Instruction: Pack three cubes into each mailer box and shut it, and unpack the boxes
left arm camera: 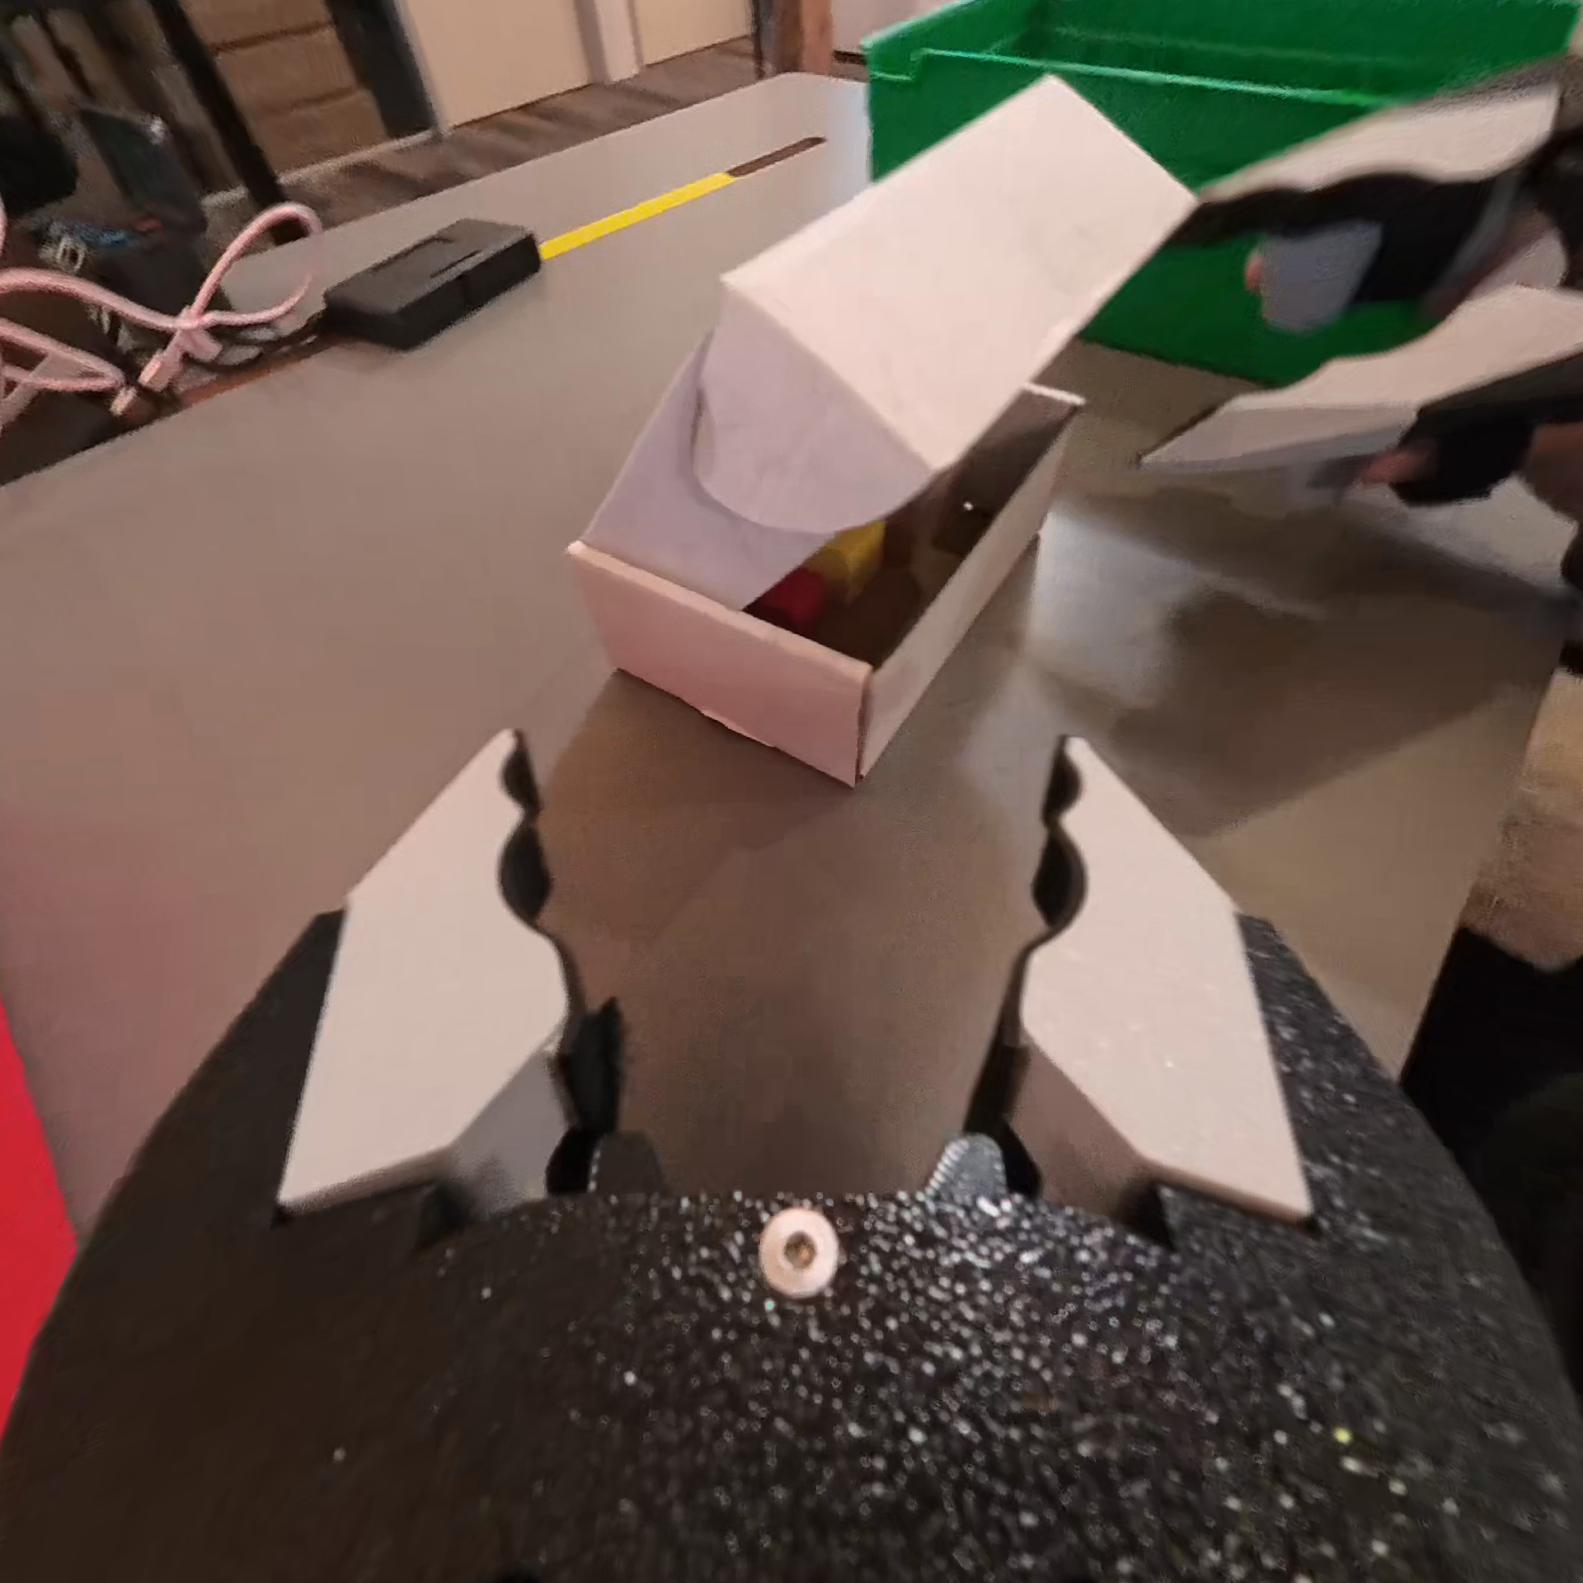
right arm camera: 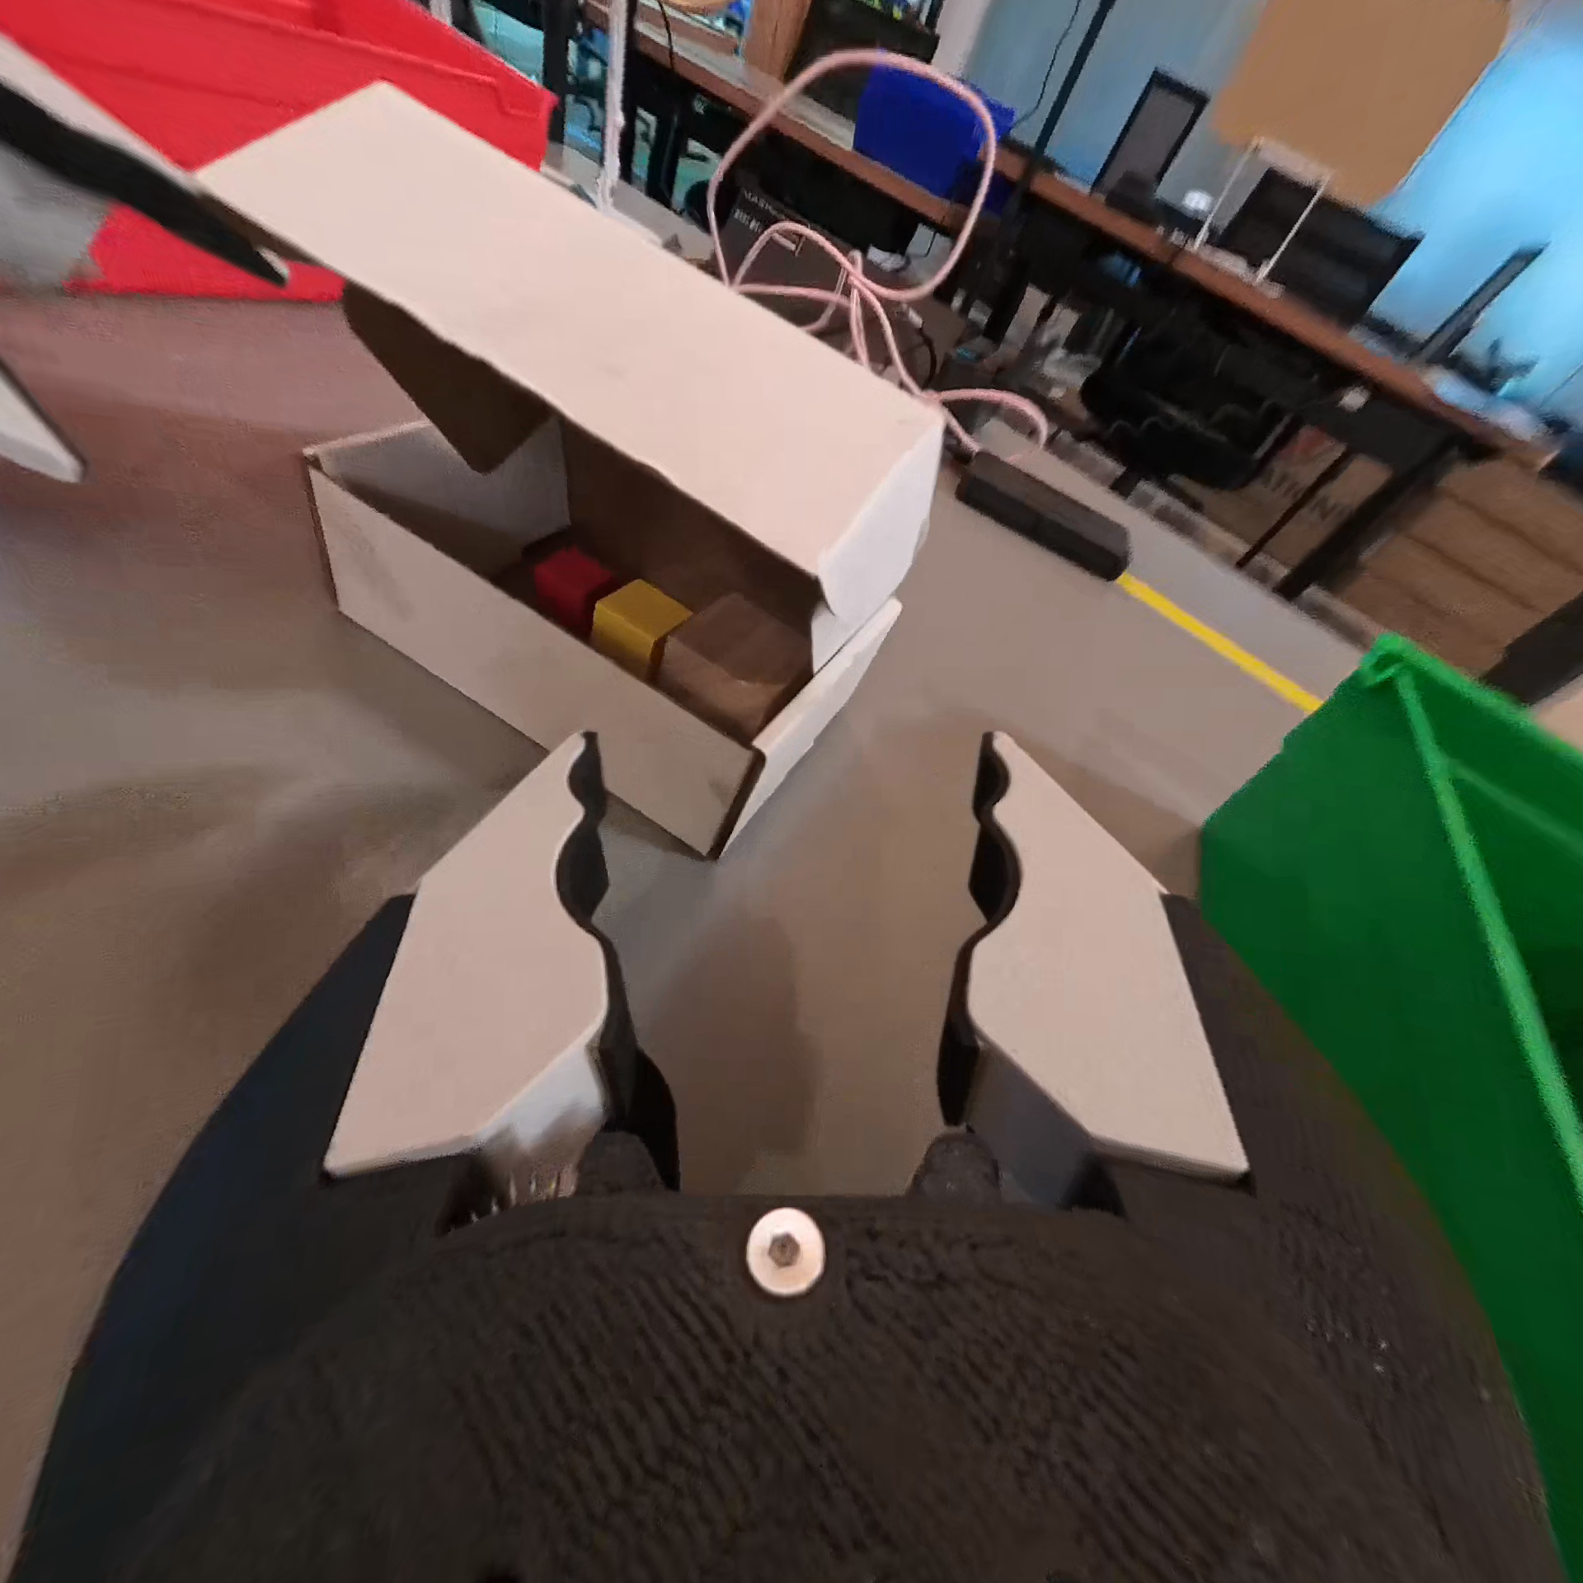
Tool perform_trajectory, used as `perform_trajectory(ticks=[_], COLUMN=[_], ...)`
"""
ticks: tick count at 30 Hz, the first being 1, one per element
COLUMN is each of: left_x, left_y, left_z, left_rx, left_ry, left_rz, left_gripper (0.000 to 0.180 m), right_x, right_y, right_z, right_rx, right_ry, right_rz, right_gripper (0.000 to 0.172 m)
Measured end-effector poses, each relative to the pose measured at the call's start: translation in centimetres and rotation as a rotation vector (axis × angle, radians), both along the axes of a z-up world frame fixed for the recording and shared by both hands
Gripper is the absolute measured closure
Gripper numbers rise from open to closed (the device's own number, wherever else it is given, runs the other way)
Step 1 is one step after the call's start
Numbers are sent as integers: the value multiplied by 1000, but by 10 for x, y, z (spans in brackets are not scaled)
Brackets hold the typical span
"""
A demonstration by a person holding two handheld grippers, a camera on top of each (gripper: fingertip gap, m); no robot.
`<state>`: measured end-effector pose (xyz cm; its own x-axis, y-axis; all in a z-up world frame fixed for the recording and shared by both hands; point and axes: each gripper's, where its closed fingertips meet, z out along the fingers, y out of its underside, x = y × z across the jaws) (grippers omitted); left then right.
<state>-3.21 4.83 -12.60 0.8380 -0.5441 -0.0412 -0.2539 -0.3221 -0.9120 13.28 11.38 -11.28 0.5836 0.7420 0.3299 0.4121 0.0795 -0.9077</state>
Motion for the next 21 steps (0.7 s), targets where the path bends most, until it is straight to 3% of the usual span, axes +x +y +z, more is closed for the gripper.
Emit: perform_trajectory(ticks=[1,5,10,14,17,21], left_x=[2,8,41,61,66,64], left_y=[-1,9,14,19,21,8], left_z=[-3,-10,28,38,17,-17], left_rx=[18,109,346,375,290,165], left_ry=[46,263,348,418,499,561], left_rz=[-34,-113,-263,-352,-406,-471], left_gripper=[53,33,35,36,40,61], right_x=[-2,-30,-63,-78,-73,-61], right_y=[-3,-22,-36,-36,-24,-36], right_z=[5,24,40,45,15,-30], right_rx=[70,391,539,362,183,24], right_ry=[-32,-227,-398,-417,-560,-677], right_rz=[8,101,251,390,411,466], right_gripper=[79,54,51,46,43,53])
